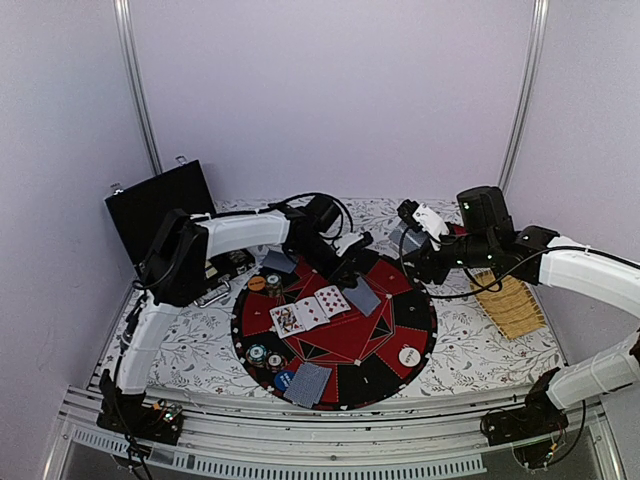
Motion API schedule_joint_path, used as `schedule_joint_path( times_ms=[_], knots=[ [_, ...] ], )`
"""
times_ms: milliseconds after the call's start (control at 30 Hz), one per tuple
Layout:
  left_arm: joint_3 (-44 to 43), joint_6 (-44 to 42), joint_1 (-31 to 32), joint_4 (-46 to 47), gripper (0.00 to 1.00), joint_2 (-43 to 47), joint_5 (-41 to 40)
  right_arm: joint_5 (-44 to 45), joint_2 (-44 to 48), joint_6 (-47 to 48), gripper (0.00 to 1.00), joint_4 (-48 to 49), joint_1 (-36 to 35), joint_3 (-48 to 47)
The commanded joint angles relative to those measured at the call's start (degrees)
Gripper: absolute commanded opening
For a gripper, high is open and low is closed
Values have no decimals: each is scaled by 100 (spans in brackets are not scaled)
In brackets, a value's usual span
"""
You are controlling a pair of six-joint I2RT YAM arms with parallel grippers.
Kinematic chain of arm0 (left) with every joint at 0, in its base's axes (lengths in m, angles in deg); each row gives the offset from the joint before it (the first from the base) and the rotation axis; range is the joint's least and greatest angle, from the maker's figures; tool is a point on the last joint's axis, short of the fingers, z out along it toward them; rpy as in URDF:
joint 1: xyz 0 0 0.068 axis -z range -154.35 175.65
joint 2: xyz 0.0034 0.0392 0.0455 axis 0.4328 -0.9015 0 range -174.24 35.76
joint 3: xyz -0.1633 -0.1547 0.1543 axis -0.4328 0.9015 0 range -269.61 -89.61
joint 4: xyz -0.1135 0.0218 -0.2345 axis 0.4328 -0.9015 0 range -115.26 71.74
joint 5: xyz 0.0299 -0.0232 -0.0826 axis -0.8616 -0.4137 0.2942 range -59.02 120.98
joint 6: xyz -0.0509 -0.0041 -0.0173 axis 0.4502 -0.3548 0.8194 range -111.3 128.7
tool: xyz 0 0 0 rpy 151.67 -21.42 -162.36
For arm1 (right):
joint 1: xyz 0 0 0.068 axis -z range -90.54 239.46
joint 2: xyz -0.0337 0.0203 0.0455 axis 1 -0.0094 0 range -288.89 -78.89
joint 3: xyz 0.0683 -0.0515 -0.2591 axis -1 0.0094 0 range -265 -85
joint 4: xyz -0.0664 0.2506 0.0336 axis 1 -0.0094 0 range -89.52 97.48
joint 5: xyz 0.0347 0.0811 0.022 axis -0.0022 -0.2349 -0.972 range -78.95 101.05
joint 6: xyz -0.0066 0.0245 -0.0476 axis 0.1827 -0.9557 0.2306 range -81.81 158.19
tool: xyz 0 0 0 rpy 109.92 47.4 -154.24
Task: Distribute texas hold em gaming equipment
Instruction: Distribute the poker card in the community card area.
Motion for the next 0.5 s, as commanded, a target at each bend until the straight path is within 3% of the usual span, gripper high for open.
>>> schedule_joint_path(
  times_ms=[0, 333, 467],
  knots=[
    [-634, -645, 169, -822, 0, -355, -479, 13, 176, -84, 51, 6, 5, 51],
    [-1081, -1501, 454, -831, 0, -737, -2165, -13, 198, -136, 51, 23, 11, 92],
    [-1074, -1636, 465, -639, 0, -755, -2150, -22, 197, -141, 51, 15, 11, 102]
  ],
)
